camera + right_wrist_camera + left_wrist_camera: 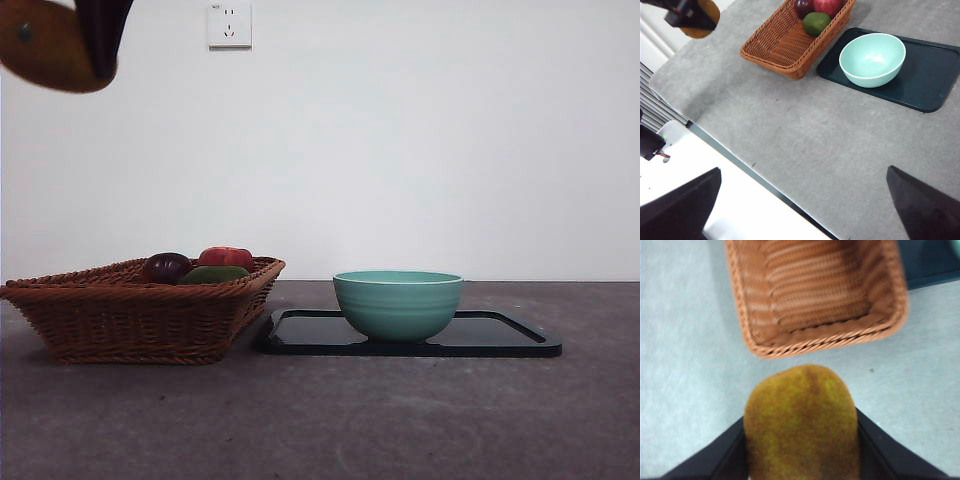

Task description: Pick up the wifruite, put it on the bowl, pick up the plate, put it on desk

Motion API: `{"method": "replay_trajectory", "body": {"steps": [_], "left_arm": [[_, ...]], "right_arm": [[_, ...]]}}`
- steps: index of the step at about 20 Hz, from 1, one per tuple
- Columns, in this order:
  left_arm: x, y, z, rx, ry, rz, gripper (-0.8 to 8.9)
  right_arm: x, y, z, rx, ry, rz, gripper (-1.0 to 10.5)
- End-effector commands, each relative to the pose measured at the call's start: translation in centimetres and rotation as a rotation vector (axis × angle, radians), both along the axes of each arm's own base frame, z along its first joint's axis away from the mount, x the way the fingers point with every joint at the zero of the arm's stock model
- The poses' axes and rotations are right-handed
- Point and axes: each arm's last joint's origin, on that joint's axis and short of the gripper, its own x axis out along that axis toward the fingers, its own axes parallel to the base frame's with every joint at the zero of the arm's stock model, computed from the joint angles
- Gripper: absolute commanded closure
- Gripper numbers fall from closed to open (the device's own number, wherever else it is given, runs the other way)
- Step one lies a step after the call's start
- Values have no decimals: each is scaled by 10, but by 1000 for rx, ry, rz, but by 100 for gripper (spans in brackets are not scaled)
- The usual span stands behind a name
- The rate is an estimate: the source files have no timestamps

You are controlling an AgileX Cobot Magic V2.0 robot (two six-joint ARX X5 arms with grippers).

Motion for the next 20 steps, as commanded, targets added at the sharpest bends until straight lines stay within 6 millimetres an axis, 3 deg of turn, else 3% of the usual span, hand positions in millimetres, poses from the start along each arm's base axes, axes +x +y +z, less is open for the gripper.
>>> {"method": "replay_trajectory", "body": {"steps": [1, 5, 12, 20], "left_arm": [[3, -5, 0, -46, -43, 12, 755], [21, -7, -10, -162, -72, 20, 755], [82, 20, -31, -277, -51, 116, 756], [136, 15, -97, -188, 73, 117, 754]], "right_arm": [[-2, -1, 6, 22, -16, 6, 368], [-2, -1, 6, 20, -18, 7, 368], [-2, -1, 6, 19, -19, 8, 368], [-1, -1, 7, 29, -31, 7, 368]]}}
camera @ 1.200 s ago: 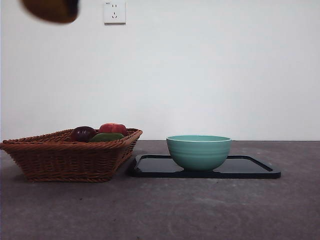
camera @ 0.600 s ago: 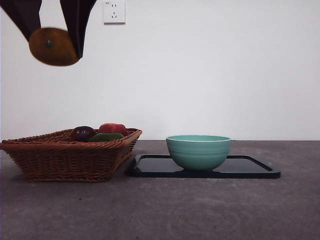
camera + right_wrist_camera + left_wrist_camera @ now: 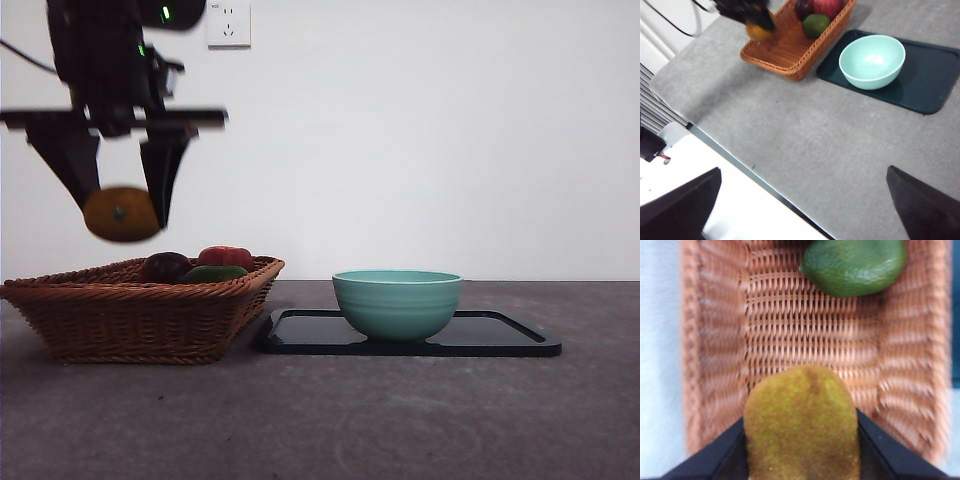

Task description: Pick up the wifruite, put it on the bowl, pick up the plate, put it on desk

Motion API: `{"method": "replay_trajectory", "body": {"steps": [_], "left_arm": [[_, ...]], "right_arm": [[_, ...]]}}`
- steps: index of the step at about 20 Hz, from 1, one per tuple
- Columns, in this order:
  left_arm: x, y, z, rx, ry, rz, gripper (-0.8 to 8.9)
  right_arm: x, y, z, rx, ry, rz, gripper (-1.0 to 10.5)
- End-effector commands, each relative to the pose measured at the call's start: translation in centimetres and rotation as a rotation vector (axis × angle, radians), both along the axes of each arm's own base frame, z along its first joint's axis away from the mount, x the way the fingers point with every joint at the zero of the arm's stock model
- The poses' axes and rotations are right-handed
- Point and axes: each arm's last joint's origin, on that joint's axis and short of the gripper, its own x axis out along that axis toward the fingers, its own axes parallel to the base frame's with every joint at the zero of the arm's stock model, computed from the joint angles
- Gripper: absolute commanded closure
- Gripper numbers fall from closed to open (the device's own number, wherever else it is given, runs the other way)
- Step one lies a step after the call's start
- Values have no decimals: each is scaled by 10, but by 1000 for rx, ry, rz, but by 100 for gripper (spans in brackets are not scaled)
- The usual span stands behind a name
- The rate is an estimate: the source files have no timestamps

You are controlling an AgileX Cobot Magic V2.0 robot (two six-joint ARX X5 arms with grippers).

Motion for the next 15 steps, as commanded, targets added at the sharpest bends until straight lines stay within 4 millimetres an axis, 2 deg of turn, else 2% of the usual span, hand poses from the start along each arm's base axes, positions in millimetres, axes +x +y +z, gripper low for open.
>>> {"method": "replay_trajectory", "body": {"steps": [1, 4, 6, 11, 15], "left_arm": [[14, -8, -18, 9, 21, -33, 754], [25, -16, -39, -15, 53, -71, 742], [31, -18, -51, -9, 63, -73, 692], [36, -21, -61, 1, 69, -94, 680], [37, -20, -62, 4, 71, -96, 483]], "right_arm": [[-1, -1, 6, 26, -24, 7, 368], [-1, -1, 7, 30, -31, 7, 368], [-1, -1, 7, 31, -30, 6, 368], [-1, -1, 7, 33, -28, 4, 368], [-1, -1, 7, 33, -29, 4, 368]]}}
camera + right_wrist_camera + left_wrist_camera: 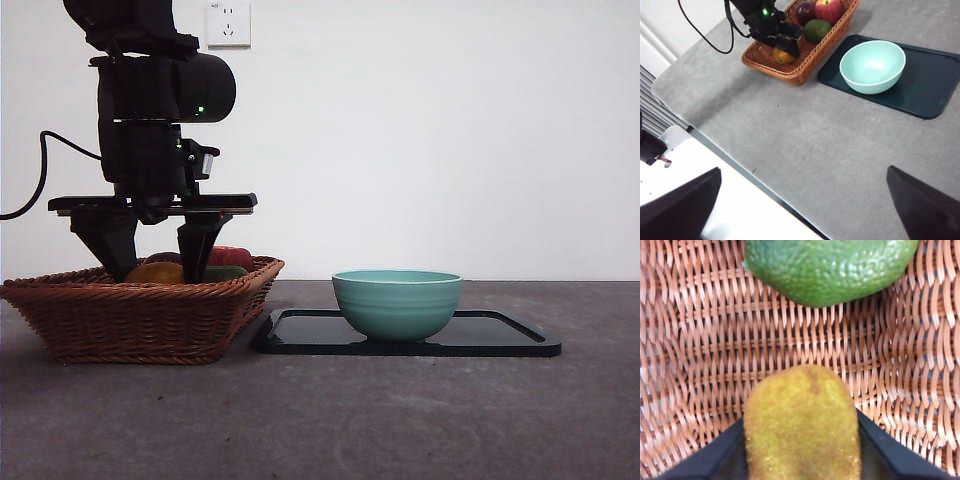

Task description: Pick up the wifruite, put it on the bowl, pick up the plate, put it on desk

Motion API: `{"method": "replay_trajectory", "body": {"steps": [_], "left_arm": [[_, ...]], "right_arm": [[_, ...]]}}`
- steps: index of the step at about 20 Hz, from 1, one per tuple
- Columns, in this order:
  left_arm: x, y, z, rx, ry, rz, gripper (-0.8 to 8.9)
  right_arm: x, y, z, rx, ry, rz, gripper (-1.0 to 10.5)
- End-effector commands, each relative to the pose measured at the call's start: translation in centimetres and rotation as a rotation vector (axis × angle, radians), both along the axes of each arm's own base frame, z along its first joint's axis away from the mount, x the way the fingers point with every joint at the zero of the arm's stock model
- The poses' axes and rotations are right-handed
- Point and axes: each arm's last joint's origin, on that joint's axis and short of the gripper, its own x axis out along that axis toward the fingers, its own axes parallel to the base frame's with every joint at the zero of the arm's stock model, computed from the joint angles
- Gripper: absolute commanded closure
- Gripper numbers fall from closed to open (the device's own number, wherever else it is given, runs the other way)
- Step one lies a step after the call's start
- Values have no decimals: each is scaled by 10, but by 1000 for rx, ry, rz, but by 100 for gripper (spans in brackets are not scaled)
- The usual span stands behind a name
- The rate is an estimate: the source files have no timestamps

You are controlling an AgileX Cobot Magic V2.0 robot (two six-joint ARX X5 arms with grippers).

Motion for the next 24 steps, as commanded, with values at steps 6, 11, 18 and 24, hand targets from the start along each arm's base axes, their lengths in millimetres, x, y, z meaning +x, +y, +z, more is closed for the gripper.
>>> {"method": "replay_trajectory", "body": {"steps": [6, 11, 18, 24], "left_arm": [[8, -4, 8, -17, -6, -16, 238], [3, 1, 76, 0, -13, -94, 242], [-97, 28, 190, -167, -226, -313, 242], [-210, 74, 249, -282, -433, -501, 247]], "right_arm": [[-2, -1, 6, 27, -20, 4, 368], [-2, -1, 6, 26, -21, 3, 367], [0, 0, 9, 44, -48, 2, 368], [2, 1, 14, 75, -92, 1, 368]]}}
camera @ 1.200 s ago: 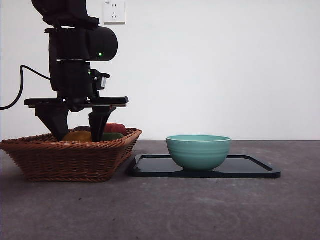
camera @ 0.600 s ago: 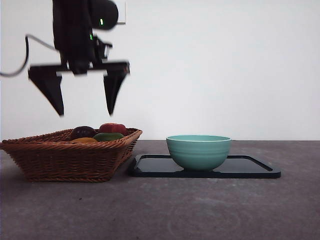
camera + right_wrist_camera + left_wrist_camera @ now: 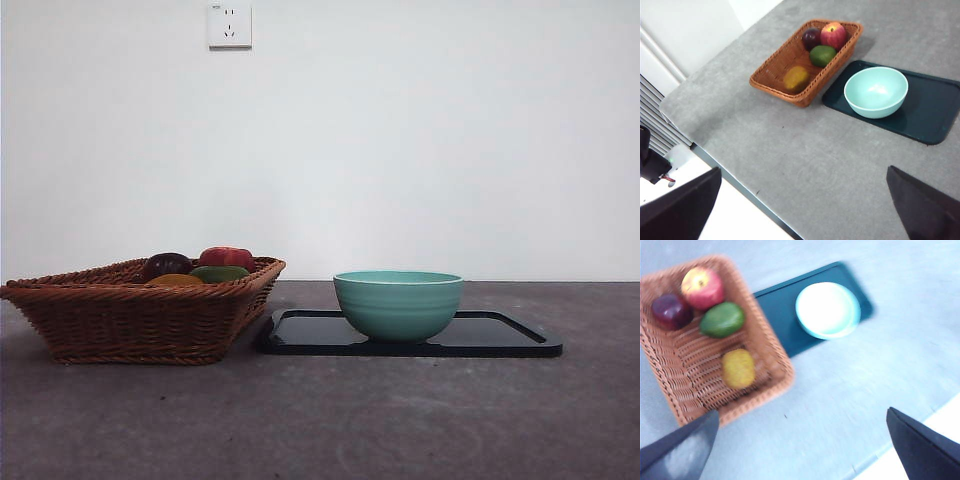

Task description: Pick up the wifruite, put it on the bowl, pick up the plate, put it on desk

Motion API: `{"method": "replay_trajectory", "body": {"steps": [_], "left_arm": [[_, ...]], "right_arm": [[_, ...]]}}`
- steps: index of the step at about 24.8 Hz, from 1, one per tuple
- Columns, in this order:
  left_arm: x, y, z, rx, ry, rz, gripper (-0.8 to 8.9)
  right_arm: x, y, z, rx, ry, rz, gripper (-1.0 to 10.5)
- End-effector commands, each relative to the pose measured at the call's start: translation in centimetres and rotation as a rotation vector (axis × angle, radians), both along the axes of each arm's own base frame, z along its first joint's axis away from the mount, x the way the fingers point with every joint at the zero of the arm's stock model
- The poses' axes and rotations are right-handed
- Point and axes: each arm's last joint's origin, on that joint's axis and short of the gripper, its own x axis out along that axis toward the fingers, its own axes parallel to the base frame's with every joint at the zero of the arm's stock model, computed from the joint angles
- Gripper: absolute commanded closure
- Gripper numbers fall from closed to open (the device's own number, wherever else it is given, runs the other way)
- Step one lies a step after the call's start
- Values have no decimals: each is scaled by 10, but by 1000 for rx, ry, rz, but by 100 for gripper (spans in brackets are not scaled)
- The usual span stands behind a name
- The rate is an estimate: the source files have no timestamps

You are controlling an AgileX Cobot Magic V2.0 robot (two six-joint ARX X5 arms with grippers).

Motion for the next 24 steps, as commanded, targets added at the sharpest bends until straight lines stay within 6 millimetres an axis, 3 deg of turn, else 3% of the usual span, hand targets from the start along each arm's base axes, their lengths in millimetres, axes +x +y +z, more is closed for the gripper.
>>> {"method": "replay_trajectory", "body": {"steps": [1, 5, 10, 16, 24], "left_arm": [[-33, 15, 12, 4, -75, -76, 247], [-77, 44, 4, -19, -120, -84, 247], [-109, 63, -36, -52, -137, -143, 250], [-124, 72, -56, -79, -142, -164, 251], [-132, 77, -58, -103, -187, -165, 251]], "right_arm": [[-1, -1, 7, 34, -29, 2, 368], [1, 1, 14, 113, -55, -16, 368], [9, 5, 16, 140, -9, -86, 368], [27, 18, 14, 104, 73, -99, 368], [80, 55, -2, -39, 269, -95, 368]]}}
